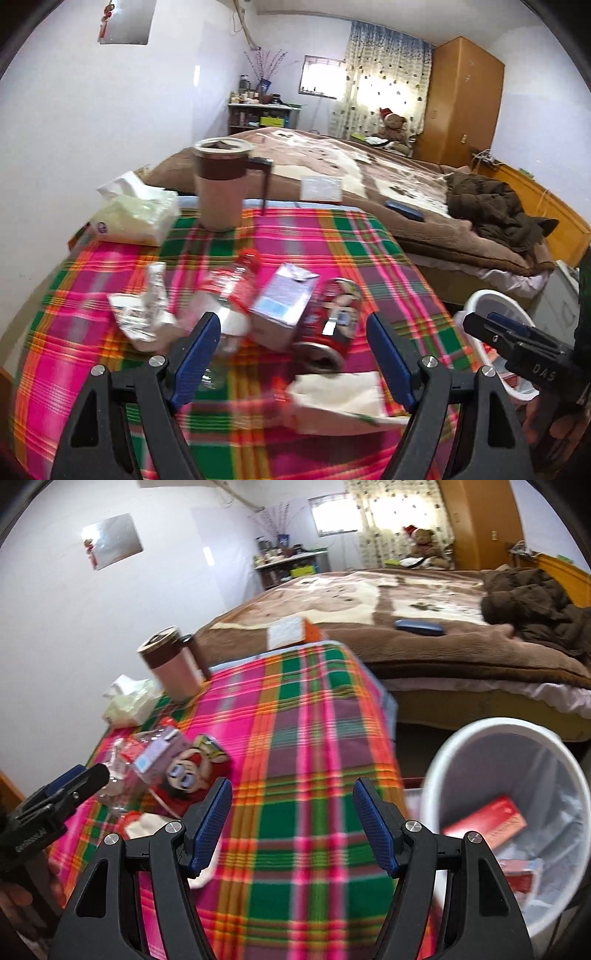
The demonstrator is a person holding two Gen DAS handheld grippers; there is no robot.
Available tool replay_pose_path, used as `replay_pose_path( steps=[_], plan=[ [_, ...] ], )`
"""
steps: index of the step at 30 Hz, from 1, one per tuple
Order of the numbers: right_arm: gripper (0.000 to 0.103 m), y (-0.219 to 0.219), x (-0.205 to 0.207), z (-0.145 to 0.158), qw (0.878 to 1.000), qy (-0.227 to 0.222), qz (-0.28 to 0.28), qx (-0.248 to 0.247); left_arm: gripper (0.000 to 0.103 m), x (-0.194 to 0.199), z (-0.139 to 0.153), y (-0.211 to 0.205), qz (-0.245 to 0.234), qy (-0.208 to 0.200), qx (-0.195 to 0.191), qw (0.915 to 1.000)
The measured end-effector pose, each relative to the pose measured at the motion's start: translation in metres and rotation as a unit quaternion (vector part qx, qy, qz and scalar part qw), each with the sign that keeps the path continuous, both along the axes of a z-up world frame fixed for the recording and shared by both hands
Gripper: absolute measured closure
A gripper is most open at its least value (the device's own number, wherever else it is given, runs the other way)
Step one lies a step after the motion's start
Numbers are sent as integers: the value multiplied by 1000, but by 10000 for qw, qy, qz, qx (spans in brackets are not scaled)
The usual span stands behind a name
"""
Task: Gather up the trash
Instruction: 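Move the left tool to the Coca-Cola bottle while the right tool reaches the red cartoon can, then grasp the Coca-Cola bottle with the left tool while the right tool grasps the red can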
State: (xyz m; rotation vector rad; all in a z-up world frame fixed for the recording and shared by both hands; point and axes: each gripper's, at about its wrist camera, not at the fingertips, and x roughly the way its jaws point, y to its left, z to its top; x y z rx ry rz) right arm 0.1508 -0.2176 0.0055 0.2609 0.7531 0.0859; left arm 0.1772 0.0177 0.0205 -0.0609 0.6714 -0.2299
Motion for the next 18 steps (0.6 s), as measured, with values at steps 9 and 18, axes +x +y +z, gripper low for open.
replay_pose_path(
  steps=[9,18],
  plan=[
    [34,37,33,-8,9987,314,283,295,20,25,-12,40,232,247,81,9994],
    [34,65,61,-20,9960,645,478,392,20,57,-29,47,-35,591,256,9979]
  ],
)
